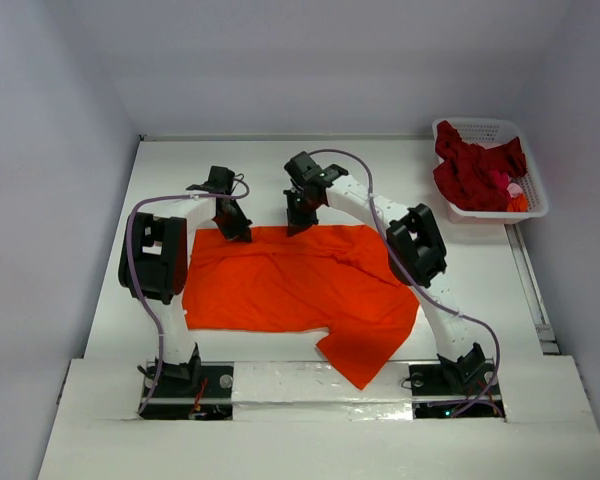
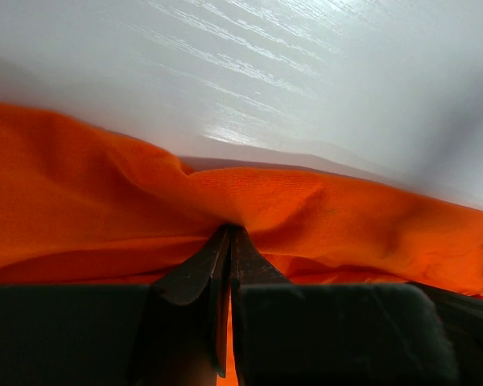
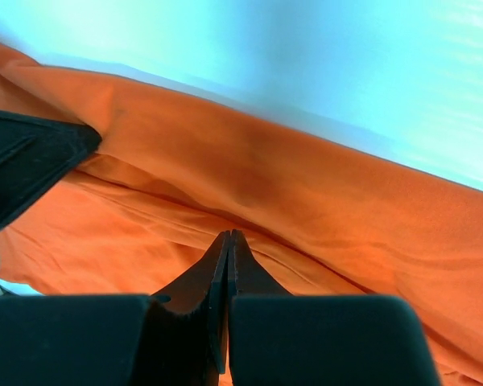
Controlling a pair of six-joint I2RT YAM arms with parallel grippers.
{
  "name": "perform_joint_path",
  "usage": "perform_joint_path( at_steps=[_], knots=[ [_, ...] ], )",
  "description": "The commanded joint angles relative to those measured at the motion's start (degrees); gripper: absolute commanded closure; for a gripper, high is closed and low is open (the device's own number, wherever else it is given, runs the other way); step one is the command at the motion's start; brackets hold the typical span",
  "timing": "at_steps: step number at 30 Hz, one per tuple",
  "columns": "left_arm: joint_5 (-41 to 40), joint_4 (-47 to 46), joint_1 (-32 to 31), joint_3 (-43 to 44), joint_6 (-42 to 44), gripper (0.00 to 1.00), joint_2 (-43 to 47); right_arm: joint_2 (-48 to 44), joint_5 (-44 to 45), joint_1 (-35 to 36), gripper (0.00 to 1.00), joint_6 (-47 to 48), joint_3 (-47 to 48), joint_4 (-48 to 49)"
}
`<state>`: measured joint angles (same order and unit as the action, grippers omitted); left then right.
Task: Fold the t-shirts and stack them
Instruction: Fold the tshirt
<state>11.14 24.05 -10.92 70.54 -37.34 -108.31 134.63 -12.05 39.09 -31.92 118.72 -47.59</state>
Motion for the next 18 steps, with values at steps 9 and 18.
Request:
perform_joint_path(
  at_steps=[9,18],
  knots=[
    [-0.41,1.70,-0.42,1.97,0.34,1.00,0.56,0.20,-1.48,0.28,1.00,-0.33,-3.74,1.80],
    [-0.06,1.35,-0.42,1.70,0.08,1.00,0.73,-0.68,-1.74,0.81,1.00,-0.42,-6.30,3.12]
  ],
)
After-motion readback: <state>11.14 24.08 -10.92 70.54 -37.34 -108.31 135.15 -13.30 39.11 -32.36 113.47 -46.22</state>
